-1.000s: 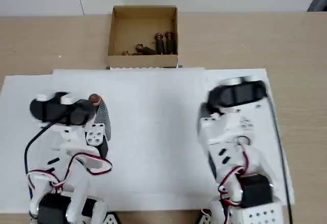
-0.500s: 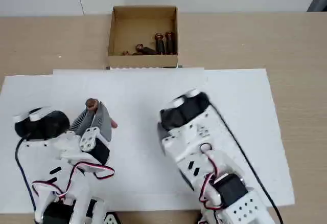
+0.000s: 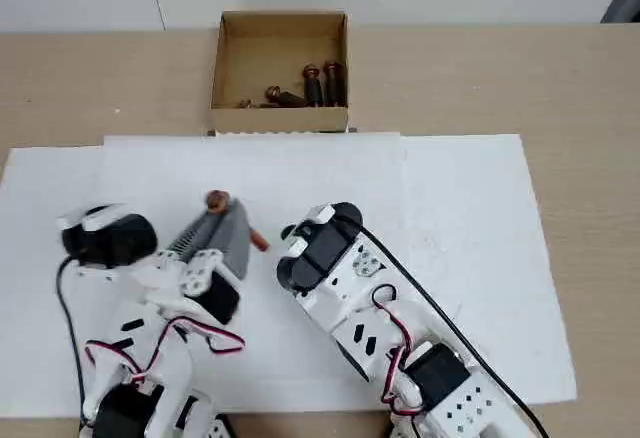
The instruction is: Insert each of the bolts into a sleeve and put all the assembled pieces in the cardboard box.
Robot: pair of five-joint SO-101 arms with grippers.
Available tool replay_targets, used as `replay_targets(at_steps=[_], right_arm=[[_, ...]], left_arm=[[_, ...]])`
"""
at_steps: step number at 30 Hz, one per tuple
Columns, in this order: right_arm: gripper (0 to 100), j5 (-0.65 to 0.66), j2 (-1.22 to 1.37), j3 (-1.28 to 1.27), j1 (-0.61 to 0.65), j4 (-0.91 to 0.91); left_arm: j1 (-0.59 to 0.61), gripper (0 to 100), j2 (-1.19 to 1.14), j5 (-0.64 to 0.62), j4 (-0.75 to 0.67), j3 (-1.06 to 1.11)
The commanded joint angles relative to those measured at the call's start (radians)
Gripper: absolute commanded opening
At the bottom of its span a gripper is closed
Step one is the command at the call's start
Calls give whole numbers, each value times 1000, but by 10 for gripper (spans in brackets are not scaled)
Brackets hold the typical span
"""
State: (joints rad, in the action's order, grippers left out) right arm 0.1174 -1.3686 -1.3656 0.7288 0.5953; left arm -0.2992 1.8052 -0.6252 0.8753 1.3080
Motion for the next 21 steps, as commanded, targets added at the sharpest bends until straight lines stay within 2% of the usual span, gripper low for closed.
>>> replay_targets(at_steps=[1, 9, 21], right_arm=[[3, 41, -10, 8, 4, -36], [3, 46, -10, 5, 67, -38], [3, 48, -10, 14, 73, -38]], left_arm=[[-18, 6, 11, -3, -37, -8], [-14, 6, 11, -3, -75, -7], [-12, 6, 11, -2, -92, -4]])
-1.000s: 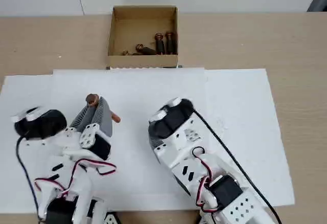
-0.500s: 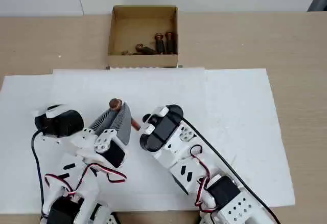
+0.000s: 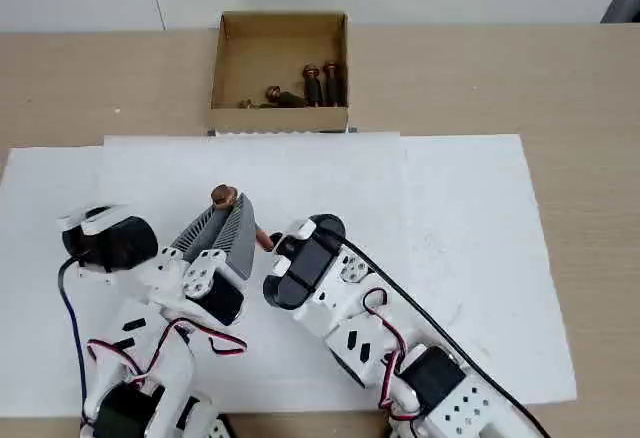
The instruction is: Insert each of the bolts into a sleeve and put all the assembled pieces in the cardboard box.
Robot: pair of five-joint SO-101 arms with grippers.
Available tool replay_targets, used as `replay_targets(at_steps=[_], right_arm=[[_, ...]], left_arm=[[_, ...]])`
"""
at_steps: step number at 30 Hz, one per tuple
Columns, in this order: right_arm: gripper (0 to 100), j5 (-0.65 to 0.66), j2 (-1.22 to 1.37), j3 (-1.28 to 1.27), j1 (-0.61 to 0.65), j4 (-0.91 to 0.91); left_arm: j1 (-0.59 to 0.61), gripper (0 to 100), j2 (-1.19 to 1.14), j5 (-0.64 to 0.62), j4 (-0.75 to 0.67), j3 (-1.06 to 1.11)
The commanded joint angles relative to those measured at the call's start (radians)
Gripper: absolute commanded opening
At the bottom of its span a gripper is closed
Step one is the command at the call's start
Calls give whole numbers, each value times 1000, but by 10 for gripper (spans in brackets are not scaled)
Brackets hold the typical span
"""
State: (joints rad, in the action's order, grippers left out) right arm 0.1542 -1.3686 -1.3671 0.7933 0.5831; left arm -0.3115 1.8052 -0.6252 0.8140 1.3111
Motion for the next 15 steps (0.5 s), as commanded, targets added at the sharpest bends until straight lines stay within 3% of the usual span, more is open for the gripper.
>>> replay_targets(at_steps=[1, 15], right_arm=[[3, 11, -12, 20, 8, -25], [3, 11, -12, 31, 48, -25]], left_arm=[[0, 6, 11, -2, -31, -7], [58, 6, 9, -2, -81, -5]])
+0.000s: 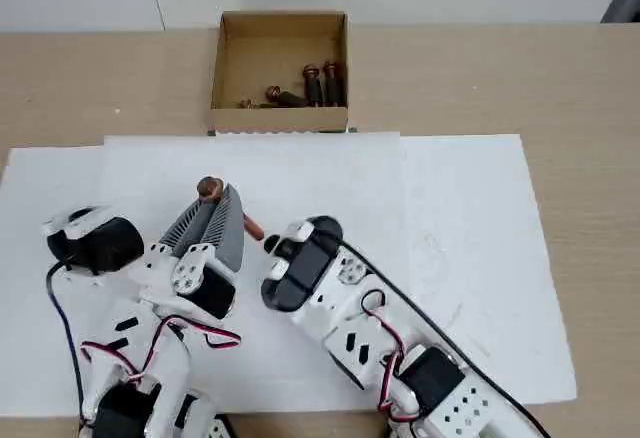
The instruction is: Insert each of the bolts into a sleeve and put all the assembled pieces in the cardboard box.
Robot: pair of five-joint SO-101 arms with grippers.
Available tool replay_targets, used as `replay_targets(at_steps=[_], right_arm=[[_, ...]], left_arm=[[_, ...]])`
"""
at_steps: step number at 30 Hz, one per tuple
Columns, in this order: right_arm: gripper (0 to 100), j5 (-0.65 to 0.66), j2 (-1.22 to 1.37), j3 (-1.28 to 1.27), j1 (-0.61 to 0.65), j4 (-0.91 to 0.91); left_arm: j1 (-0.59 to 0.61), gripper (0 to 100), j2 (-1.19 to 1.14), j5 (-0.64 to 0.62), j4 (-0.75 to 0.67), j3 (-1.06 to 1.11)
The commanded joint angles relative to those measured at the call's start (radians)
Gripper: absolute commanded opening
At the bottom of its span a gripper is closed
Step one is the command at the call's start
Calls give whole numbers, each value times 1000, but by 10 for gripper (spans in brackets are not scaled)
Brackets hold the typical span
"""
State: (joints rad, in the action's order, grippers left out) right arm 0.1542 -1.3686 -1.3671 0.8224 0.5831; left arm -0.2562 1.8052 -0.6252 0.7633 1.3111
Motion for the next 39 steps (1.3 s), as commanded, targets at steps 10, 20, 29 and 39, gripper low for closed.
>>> replay_targets(at_steps=[10, 20, 29, 39], right_arm=[[3, 11, -12, 31, 22, -27], [3, 12, -12, 44, 24, -61], [3, 12, -12, 57, 27, -61], [3, 95, -48, 72, 24, -113]], left_arm=[[2, 6, 11, -2, 51, -13], [0, 6, 9, -2, 52, -7], [-91, 6, 6, -2, 106, -5], [-124, 6, 6, 118, 269, 7]])
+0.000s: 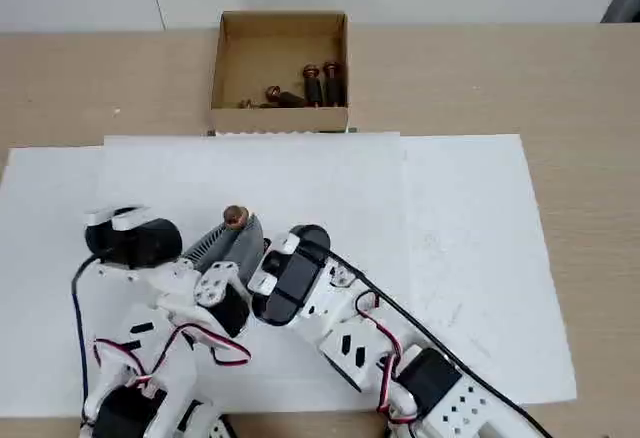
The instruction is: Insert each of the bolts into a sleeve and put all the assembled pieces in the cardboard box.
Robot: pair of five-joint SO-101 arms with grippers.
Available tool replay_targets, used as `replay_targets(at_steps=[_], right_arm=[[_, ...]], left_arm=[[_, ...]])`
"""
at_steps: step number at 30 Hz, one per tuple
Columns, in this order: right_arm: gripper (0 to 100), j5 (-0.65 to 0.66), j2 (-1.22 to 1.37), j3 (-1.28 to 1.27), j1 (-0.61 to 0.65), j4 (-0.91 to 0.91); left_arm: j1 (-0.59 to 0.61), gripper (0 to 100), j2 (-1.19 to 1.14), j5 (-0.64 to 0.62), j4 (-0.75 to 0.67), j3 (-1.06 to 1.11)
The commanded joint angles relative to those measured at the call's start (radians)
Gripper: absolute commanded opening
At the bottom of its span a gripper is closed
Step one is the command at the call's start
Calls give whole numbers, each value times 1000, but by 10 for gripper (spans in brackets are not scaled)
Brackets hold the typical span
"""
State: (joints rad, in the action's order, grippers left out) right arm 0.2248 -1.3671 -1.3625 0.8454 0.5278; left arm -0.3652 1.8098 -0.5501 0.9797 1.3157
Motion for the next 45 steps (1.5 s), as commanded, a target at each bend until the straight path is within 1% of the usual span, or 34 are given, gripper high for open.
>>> replay_targets(at_steps=[1, 6, 10, 19, 21, 23, 26, 28, 33, 45], right_arm=[[3, 25, -58, 68, 1, -59], [3, 25, -102, 63, 1, -53], [3, 25, -119, 63, -1, -53], [3, 25, -120, 61, -1, -53], [3, 25, -120, 61, -1, -53], [3, 25, -120, 61, -1, -53], [3, 25, -119, 60, -1, -53], [3, 25, -117, 60, -1, -51], [3, 25, -111, 60, -1, -51], [3, 25, -119, 12, -2, -53]], left_arm=[[-25, 6, 2, 43, 64, 2], [-63, 6, 0, 48, 78, 8], [-95, 6, 0, 97, 78, 31], [-89, 8, 3, 104, 72, 28], [-87, 31, 3, 117, 72, 27], [-87, 85, 5, 130, 72, 27], [-68, 148, 2, 132, 74, 27], [-41, 151, 2, 135, 74, 27], [15, 152, 3, 198, 72, 22], [20, 152, 2, 201, 78, -99]])
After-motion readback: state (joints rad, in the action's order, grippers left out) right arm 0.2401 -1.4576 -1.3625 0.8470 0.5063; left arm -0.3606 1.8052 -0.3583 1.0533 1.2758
